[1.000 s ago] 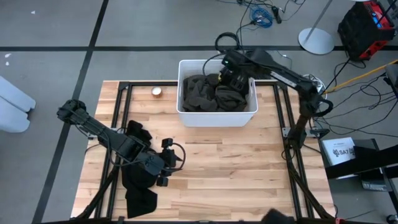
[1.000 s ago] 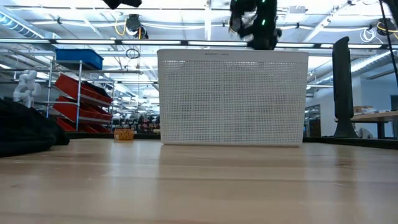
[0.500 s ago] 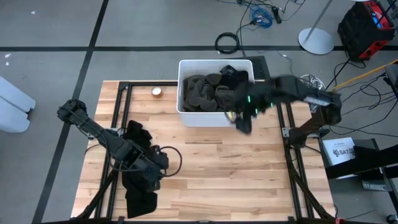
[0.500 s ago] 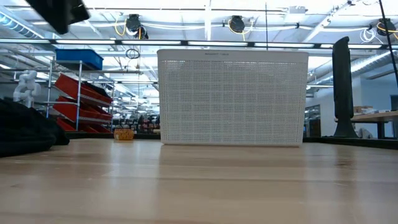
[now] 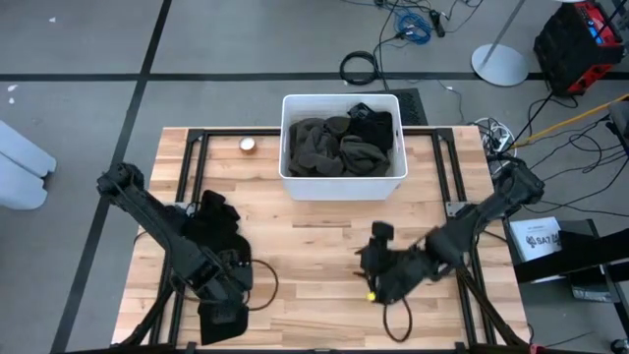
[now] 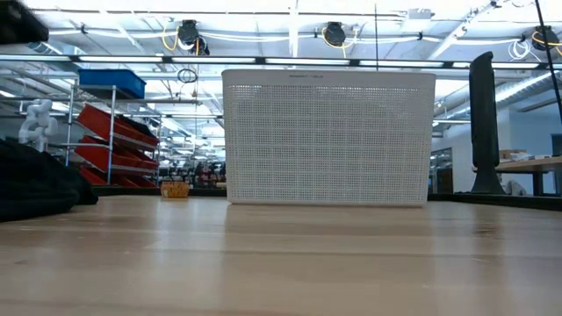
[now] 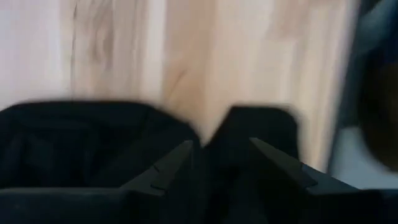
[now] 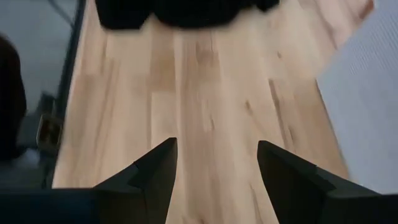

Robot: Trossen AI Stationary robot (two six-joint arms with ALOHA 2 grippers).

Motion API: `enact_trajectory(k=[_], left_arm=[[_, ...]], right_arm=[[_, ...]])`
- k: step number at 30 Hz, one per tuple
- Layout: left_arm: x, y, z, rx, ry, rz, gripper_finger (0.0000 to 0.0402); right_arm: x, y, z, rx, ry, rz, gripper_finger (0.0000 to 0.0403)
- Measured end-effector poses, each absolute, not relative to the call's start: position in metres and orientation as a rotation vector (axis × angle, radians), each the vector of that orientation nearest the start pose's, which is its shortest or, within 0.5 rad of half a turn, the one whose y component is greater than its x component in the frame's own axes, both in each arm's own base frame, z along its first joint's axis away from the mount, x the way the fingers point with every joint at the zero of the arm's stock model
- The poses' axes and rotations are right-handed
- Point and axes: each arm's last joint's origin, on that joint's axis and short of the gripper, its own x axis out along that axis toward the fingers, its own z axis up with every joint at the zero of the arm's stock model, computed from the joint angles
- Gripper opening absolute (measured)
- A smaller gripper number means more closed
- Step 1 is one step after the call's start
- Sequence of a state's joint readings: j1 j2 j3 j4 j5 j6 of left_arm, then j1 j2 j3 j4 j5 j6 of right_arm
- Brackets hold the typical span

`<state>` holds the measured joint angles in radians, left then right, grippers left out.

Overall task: Fold laundry
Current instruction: Fold the black shirt

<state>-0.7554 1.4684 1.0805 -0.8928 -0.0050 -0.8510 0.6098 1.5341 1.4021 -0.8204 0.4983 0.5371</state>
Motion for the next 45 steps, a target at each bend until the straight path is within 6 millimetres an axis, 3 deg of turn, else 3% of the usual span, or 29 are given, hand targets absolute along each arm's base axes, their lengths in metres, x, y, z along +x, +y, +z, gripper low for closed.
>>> enact_trajectory(k=[4,8,17,20,23,25,28,32,41,45], left_arm=[[0.198,-0.189,0.210,-0.108,1.497,-0.009,0.0164],[0.199,-0.190,0.185,-0.008,1.618,0.088,0.0164],[0.203,-0.193,0.149,0.201,1.758,0.076,0.0156],[0.204,-0.193,0.144,0.248,1.770,0.051,0.0111],[0.205,-0.193,0.145,0.259,1.749,0.068,0.0033],[0.207,-0.193,0.149,0.257,1.714,0.098,0.0018],[0.214,-0.197,0.166,0.258,1.622,0.104,0.0017],[0.223,-0.201,0.206,0.257,1.462,0.089,0.0015],[0.222,-0.189,0.338,0.095,0.930,0.074,0.0014],[0.215,-0.181,0.390,0.010,0.644,-0.031,0.0014]], right_arm=[[0.269,0.189,0.283,0.093,0.623,-0.064,0.0210],[0.270,0.196,0.263,0.196,0.523,0.016,0.0210],[0.269,0.192,0.254,0.194,0.553,0.005,0.0210],[0.271,0.190,0.254,0.194,0.556,-0.003,0.0210],[0.271,0.190,0.254,0.197,0.556,-0.004,0.0210],[0.271,0.190,0.254,0.200,0.556,-0.005,0.0210],[0.270,0.190,0.254,0.198,0.558,-0.004,0.0210],[0.269,0.189,0.252,0.186,0.576,-0.011,0.0210],[0.267,0.188,0.249,0.151,0.607,-0.019,0.0210],[0.270,0.187,0.246,0.112,0.581,-0.069,0.0210]])
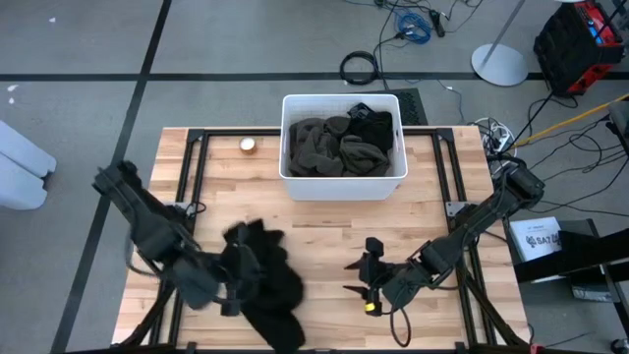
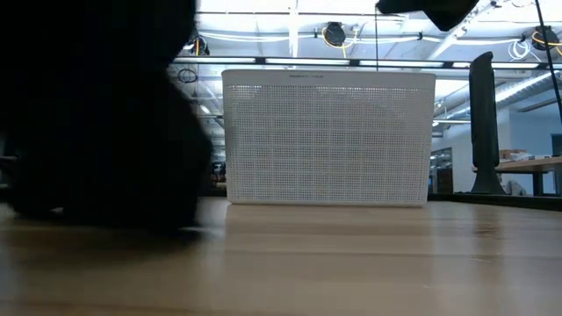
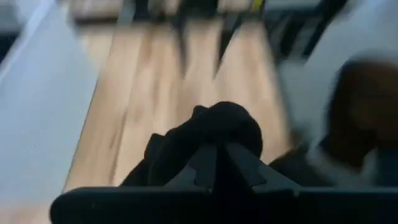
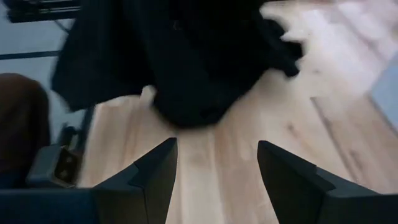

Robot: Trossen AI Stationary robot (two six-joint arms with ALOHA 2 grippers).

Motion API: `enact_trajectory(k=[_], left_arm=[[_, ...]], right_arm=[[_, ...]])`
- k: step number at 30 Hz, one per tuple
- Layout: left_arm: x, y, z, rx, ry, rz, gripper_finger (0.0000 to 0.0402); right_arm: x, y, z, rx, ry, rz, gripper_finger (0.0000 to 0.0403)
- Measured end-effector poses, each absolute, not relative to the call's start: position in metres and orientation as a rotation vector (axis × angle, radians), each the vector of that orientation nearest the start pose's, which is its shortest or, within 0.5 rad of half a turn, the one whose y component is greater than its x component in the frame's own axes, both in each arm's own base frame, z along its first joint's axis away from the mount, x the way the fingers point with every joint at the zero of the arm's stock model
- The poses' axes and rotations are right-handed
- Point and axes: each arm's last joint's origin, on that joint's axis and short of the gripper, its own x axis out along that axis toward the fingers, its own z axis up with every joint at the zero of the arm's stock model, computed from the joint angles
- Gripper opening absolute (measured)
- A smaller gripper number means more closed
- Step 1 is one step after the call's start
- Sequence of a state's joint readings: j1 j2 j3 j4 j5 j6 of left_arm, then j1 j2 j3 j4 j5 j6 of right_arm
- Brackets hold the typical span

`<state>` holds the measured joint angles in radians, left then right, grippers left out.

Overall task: Fold laundry
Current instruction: Fold the black shirt

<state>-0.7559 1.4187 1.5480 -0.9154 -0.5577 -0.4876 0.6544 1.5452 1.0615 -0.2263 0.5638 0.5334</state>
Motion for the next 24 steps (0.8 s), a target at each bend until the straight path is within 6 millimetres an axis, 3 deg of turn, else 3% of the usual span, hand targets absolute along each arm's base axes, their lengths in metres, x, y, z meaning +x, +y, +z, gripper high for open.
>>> enact_trajectory(k=[4,8,16,24], left_arm=[[0.206,-0.176,0.428,-0.018,0.401,-0.141,0.0014],[0.202,-0.173,0.446,-0.030,0.272,-0.178,0.0014],[0.205,-0.175,0.442,-0.013,0.297,-0.177,0.0016],[0.209,-0.179,0.429,0.035,0.372,-0.165,0.0019]], right_arm=[[0.277,0.192,0.234,0.097,0.584,-0.085,0.0210],[0.286,0.197,0.211,0.034,0.627,-0.086,0.0210],[0.300,0.200,0.191,-0.023,0.631,-0.075,0.0210],[0.294,0.199,0.184,0.028,0.802,0.082,0.0210]])
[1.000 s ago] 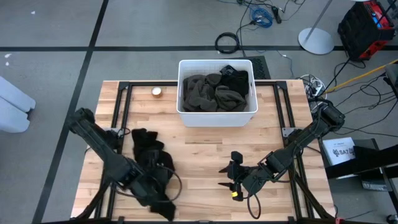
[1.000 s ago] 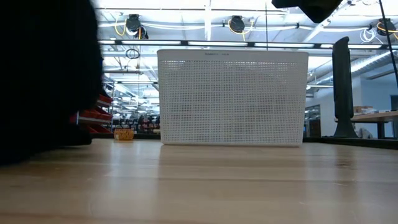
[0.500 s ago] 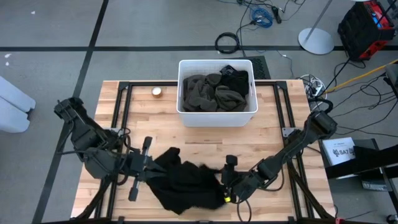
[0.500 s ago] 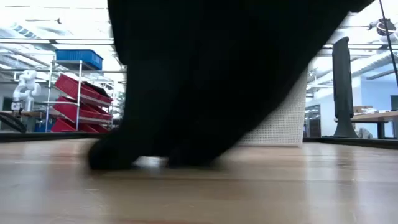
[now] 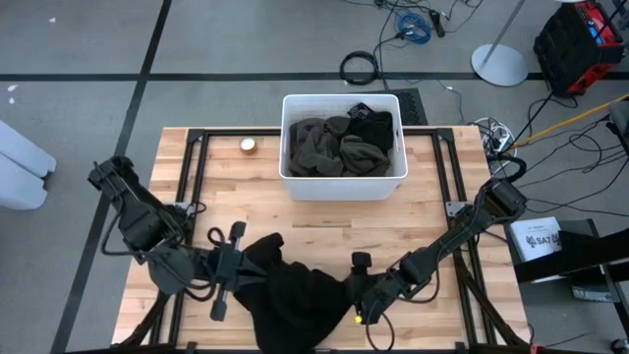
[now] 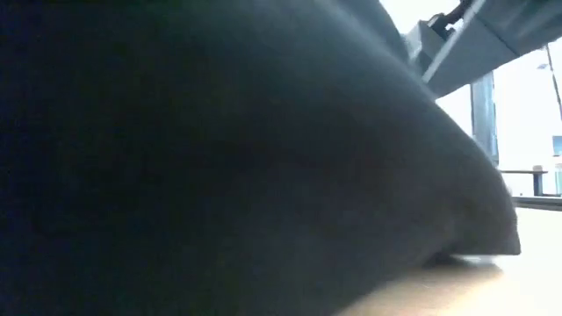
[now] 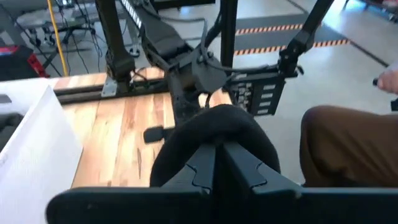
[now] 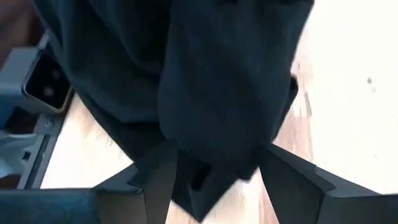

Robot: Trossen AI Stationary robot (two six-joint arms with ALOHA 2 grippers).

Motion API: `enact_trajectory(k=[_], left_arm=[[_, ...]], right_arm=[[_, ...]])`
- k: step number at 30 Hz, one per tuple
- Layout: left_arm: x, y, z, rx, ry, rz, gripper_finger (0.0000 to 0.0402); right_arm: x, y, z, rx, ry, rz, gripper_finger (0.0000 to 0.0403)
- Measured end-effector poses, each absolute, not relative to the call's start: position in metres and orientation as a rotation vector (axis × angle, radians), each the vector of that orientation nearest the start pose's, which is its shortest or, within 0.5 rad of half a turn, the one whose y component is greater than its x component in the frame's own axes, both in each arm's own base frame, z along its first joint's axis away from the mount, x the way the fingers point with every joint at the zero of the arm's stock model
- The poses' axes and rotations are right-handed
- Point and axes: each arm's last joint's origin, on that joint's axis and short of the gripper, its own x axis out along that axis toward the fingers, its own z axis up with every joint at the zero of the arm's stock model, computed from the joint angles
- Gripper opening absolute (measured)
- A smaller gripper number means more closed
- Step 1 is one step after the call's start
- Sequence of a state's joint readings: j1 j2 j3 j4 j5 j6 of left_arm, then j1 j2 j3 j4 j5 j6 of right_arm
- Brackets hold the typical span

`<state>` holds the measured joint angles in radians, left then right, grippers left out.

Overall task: Fold laundry
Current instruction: Fold the black shirt

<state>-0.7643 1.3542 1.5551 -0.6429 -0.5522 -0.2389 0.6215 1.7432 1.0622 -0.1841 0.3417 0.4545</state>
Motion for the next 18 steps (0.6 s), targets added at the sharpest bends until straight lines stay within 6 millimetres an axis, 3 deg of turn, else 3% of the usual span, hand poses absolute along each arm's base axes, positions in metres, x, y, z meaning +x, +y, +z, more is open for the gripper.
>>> enact_trajectory(k=[8,14,18], left_arm=[[0.209,-0.177,0.425,0.024,0.415,-0.146,0.0020],[0.209,-0.177,0.425,0.024,0.414,-0.145,0.0021],[0.209,-0.177,0.425,0.025,0.417,-0.145,0.0021]], right_arm=[[0.304,0.191,0.172,-0.012,0.773,-0.033,0.0210],[0.318,0.189,0.148,-0.003,0.809,0.015,0.0210],[0.321,0.188,0.138,0.003,0.852,0.046,0.0167]])
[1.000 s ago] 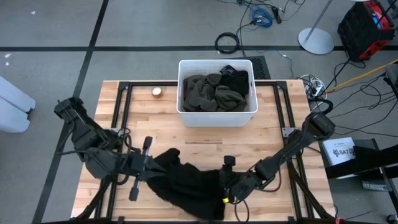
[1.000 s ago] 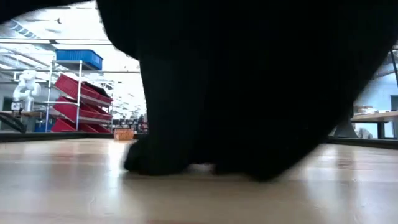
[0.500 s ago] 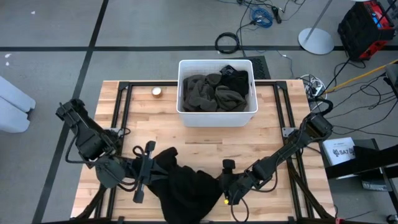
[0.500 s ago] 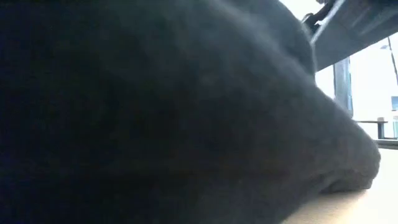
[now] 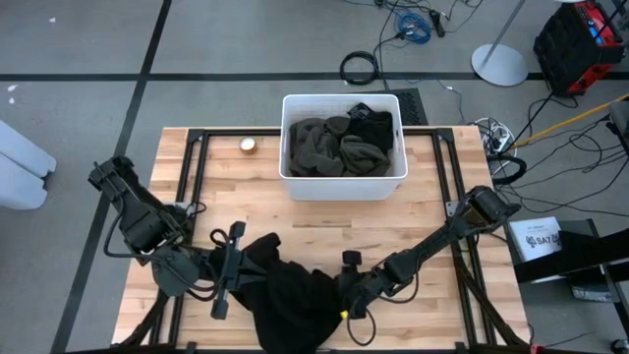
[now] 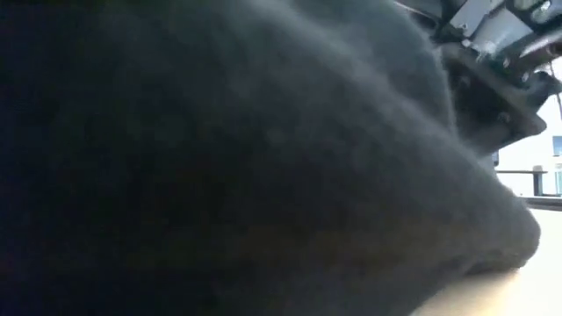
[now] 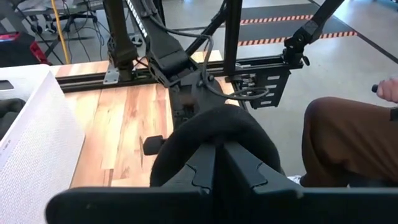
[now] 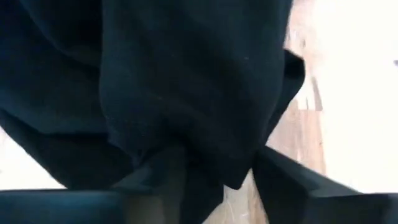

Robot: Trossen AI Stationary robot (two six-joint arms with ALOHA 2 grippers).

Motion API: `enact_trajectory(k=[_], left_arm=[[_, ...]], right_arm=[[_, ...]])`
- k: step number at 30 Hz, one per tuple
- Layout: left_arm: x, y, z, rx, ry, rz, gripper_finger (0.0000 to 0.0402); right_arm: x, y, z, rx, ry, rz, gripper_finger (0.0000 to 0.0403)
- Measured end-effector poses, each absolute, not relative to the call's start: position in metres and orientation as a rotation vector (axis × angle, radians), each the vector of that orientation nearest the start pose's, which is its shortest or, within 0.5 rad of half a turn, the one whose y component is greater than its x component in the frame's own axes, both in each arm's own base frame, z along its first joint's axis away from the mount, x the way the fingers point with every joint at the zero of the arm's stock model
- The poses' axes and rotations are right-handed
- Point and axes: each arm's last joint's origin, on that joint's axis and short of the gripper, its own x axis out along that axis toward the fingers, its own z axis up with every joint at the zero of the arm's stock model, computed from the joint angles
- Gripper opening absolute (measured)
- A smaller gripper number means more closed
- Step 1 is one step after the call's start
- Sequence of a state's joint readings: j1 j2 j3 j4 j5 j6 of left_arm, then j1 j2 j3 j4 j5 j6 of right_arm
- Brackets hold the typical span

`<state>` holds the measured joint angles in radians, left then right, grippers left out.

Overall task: Fold laundry
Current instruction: Fold the black shirt

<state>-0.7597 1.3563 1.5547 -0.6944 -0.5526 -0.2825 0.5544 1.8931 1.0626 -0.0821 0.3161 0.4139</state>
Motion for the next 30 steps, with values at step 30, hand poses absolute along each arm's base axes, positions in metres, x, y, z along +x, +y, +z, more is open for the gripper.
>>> enact_trajectory(k=[30], left_arm=[[0.208,-0.158,0.429,0.277,0.373,0.202,0.0022]], right_arm=[[0.236,0.137,0.469,-0.492,0.390,-0.533,0.0000]])
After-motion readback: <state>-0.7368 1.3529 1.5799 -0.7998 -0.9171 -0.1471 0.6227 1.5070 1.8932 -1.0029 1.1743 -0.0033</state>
